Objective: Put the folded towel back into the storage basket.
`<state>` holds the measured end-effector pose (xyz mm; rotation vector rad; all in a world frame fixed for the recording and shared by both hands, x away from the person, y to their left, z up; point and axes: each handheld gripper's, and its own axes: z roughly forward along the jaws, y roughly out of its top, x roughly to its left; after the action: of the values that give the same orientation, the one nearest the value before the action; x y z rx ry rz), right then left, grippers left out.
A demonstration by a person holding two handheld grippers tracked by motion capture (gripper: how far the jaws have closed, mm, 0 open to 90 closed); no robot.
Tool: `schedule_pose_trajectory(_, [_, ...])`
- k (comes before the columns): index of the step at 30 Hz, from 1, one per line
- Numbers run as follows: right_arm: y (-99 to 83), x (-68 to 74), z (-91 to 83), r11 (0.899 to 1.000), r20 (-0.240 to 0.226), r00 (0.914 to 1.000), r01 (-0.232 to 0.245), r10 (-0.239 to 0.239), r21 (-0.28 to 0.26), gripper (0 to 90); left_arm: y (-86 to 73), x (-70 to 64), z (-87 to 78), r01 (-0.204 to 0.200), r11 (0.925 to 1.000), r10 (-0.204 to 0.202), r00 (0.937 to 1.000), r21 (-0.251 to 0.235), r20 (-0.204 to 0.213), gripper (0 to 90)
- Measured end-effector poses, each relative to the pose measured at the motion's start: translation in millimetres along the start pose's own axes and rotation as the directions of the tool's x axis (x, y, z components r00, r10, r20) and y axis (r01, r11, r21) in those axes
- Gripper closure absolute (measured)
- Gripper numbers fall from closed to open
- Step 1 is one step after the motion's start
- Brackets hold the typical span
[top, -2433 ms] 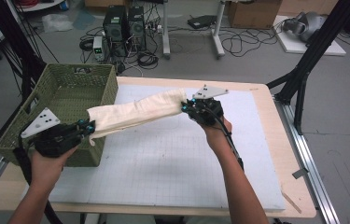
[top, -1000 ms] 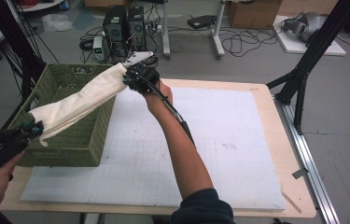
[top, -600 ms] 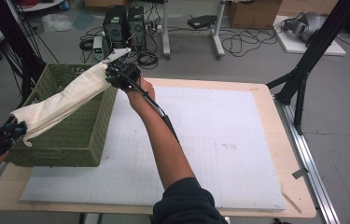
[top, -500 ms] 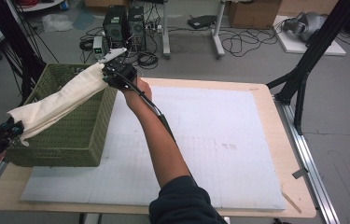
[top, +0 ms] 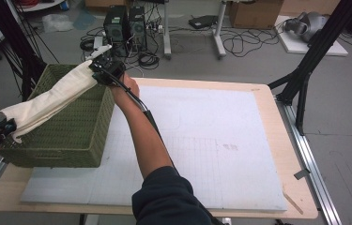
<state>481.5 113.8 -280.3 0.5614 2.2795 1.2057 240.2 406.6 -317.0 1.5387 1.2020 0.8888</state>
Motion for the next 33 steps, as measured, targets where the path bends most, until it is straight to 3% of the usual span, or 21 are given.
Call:
schedule_pose_trajectory(7, [-1.6,7.4,17.9,1.0,-0.002,0.9999,0.013,-0.013,0.024,80.0,-9.9,9.4,4.7,0.015,0.9995,-0.014,0.9997,0.027,-0.02,77.2])
schedule_pose_trajectory(8, [-2.1,8.1,19.5,0.999,0.001,0.9999,0.016,-0.016,0.028,78.0,-11.4,11.0,5.2,0.023,0.9993,-0.022,0.9996,0.03,-0.019,73.1])
schedule_pose_trajectory(10, [-3.7,8.7,23.6,0.999,0.021,0.9997,0.01,-0.011,0.039,62.5,-13.1,13.2,4.9,0.023,0.9991,-0.023,0.9995,0.034,-0.022,60.8])
schedule_pose_trajectory(12, [-4.9,8.5,23.7,0.999,0.034,0.9993,0.012,-0.014,0.044,55.9,-12.4,16.4,1.1,0.037,0.9992,-0.037,0.9989,0.012,-0.03,48.9])
schedule_pose_trajectory(17, [-5.6,3.4,13.6,0.999,0.036,0.9993,0.013,-0.015,0.033,52.8,-6.7,19.9,-7.8,0.06,0.9974,-0.061,0.9979,-0.041,-0.022,44.1])
schedule_pose_trajectory(23, [-17.2,-8.2,-11.5,1.0,0.017,0.9998,-0.003,0.002,0.022,44.8,-0.8,5.3,-7.7,0.068,0.9944,-0.065,0.9972,-0.082,0.037,40.7])
schedule_pose_trajectory(26, [-24.6,-14.6,-27.5,0.999,0.008,0.9999,0.008,-0.008,0.032,37.7,-1.1,-7.8,-1.8,0.09,0.9939,-0.083,0.9903,-0.064,0.112,40.8])
schedule_pose_trajectory(30, [-33.3,-24.2,-48.9,1.0,-0.007,0.9996,-0.028,0.028,0.013,30.3,-2.2,-24.2,9.0,0.093,0.9939,-0.083,0.9851,-0.059,0.151,33.9])
schedule_pose_trajectory(33, [-46.9,-29.9,-66.6,0.999,-0.008,0.9996,-0.025,0.026,0.021,26.6,-2.4,-35.8,17.5,0.106,0.9928,-0.096,0.9804,-0.055,0.172,27.5])
